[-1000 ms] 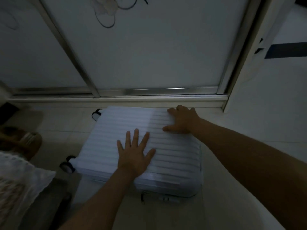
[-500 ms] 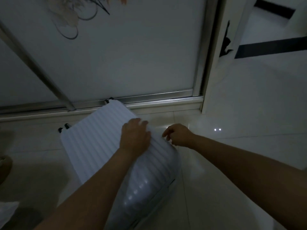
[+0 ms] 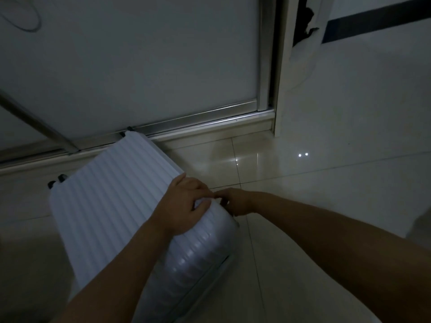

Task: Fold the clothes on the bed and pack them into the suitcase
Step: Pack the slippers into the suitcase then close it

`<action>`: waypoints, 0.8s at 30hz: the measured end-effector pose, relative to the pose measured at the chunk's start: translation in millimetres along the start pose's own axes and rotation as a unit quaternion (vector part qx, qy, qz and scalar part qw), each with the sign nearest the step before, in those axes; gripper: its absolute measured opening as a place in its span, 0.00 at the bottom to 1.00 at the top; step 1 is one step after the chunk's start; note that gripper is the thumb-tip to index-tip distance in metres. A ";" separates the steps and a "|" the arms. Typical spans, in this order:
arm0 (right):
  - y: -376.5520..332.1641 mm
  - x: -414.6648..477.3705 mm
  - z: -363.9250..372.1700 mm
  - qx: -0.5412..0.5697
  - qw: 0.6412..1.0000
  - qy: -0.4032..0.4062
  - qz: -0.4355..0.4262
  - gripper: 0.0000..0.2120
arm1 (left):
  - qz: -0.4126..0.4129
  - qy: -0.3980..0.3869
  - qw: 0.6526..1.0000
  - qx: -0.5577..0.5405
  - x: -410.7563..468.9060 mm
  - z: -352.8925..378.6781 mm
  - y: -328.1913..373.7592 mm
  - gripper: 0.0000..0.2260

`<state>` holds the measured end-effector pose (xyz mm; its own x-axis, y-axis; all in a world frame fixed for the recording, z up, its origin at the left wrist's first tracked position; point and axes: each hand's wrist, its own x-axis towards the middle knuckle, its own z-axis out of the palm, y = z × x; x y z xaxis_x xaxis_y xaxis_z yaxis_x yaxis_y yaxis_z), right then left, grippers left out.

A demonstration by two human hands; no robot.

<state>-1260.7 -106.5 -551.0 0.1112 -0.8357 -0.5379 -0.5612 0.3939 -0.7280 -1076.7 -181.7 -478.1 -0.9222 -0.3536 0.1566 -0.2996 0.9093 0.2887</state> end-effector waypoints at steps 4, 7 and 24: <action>0.0 -5.4 4.6 -0.038 0.998 -0.026 0.036 0.28 | 0.003 0.009 1.000 -0.006 -2.6 -1.0 -0.4 0.13; -1.1 -18.5 -0.2 -0.002 0.994 -0.094 0.064 0.36 | 0.003 0.004 1.000 -0.004 -1.7 -1.4 -1.0 0.13; 9.0 -80.1 52.6 -0.340 0.935 0.091 0.035 0.15 | 0.022 -0.094 0.985 0.140 -32.3 5.3 43.5 0.39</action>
<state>-1231.5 -15.9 -536.8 -0.0526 -0.8926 -0.4478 -0.9604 0.1680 -0.2221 -1061.3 -129.5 -475.6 -0.9570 -0.2892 -0.0222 -0.2894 0.9572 0.0092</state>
